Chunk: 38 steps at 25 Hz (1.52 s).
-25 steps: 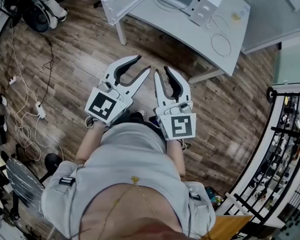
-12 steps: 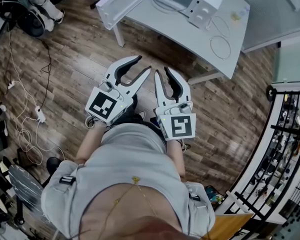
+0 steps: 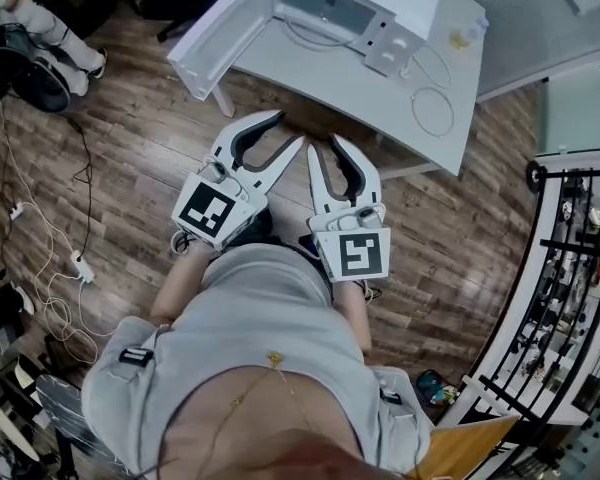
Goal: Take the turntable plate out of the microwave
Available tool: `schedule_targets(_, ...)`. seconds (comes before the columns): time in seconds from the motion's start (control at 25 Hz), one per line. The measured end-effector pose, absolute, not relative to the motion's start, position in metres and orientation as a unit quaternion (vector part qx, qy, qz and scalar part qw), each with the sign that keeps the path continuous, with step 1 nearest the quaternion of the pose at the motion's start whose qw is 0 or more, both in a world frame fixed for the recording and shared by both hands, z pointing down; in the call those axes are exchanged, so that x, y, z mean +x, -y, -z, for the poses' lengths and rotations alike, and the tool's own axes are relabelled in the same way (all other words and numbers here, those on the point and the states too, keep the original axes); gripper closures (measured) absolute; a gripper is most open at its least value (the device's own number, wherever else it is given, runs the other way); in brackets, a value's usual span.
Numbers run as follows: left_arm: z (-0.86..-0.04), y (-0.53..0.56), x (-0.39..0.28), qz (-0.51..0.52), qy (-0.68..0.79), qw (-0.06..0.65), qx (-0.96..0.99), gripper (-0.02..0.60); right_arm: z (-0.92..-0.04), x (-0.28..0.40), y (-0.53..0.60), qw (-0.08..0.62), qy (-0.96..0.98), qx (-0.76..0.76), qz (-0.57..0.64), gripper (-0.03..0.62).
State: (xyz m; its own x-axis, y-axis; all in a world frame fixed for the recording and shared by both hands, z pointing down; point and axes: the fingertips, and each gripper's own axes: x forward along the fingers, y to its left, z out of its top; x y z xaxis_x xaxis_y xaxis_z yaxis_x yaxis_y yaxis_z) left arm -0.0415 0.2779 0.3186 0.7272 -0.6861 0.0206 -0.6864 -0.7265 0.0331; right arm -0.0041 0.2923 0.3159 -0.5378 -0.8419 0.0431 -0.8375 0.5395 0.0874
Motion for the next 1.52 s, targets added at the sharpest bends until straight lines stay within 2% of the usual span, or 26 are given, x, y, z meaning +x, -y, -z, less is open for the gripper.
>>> schedule_targets(0.48,-0.327,-0.199,-0.071,-0.02,0.345,0.021,0.938,0.43,-0.323,-0.032,-0.212,0.053,0.864,0.499,0.025,0.497)
schedule_targets(1.0,-0.332,-0.161,-0.089,-0.024,0.33,0.025,0.943,0.43,-0.33,-0.046,-0.175,0.06,0.853,0.518,0.011,0.497)
schedule_targets(1.52,-0.336,-0.079,-0.068,-0.018,0.353,0.039,0.935,0.43,-0.334,-0.027,-0.087,0.05,0.866,0.497,0.011,0.497)
